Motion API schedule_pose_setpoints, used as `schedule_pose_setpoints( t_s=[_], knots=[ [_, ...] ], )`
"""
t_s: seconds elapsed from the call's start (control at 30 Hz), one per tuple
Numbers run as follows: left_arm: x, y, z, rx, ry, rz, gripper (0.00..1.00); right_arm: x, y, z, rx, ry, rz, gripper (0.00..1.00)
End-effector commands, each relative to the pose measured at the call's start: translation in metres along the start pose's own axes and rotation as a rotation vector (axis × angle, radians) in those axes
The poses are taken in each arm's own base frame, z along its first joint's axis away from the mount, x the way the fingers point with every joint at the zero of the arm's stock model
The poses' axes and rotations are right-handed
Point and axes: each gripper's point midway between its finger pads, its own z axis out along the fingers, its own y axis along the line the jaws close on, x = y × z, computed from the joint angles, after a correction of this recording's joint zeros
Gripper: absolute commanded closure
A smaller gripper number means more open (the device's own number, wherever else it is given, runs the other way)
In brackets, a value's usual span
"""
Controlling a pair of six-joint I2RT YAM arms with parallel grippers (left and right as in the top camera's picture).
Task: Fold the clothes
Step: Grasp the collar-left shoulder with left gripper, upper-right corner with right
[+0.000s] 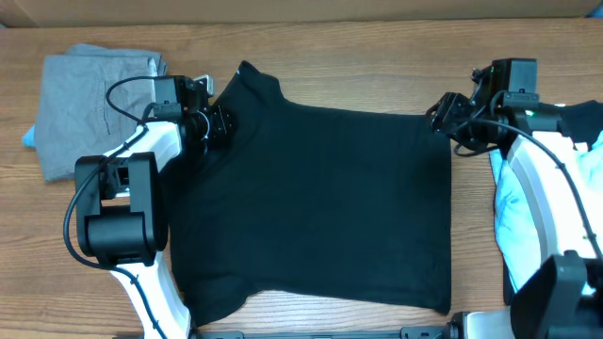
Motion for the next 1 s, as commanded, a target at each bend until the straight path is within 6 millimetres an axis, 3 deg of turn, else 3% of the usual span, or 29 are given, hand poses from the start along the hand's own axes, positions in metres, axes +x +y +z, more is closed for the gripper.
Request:
schedule_pose_setpoints(
  t_s=[0.0, 0.1, 0.23, 0.27, 0.43, 0.57, 0.7, 0.8, 0.87, 0.97],
  knots=[
    [0.031, 0.061, -0.002, -0.319, 0.062, -0.187, 0.75, -0.002, -0.012, 0.023, 0.038, 0.016, 0.003, 0.42],
    [0.054, 0.084, -0.015, -0.453, 0.124, -0.278, 0.76, -0.002, -0.020, 0.049, 0.047, 0.037, 0.010, 0.42],
    [0.054, 0.082, -0.018, -0.441, 0.142, -0.242, 0.73, 0.000, -0.032, 0.081, 0.059, 0.062, 0.017, 0.43],
    [0.052, 0.080, -0.017, -0.430, 0.138, -0.241, 0.69, 0.001, -0.034, 0.088, 0.061, 0.068, 0.019, 0.43],
    [0.028, 0.053, -0.011, -0.279, 0.101, -0.199, 0.37, 0.008, -0.052, 0.117, 0.102, 0.093, 0.032, 0.43],
    [-0.005, 0.026, -0.015, -0.165, 0.054, -0.147, 0.27, 0.014, -0.081, 0.133, 0.226, 0.099, 0.057, 0.44],
    [-0.041, -0.004, -0.025, -0.053, 0.000, -0.060, 0.23, 0.025, -0.107, 0.137, 0.340, 0.121, 0.097, 0.63],
    [-0.068, -0.017, -0.035, -0.028, -0.058, -0.009, 0.21, 0.035, -0.121, 0.131, 0.424, 0.137, 0.172, 0.84],
    [-0.081, -0.019, -0.039, -0.031, -0.094, 0.030, 0.22, 0.039, -0.124, 0.126, 0.446, 0.154, 0.195, 0.92],
    [-0.088, -0.007, -0.041, -0.109, -0.125, 0.031, 0.30, 0.041, -0.126, 0.116, 0.473, 0.166, 0.238, 0.94]
  ],
)
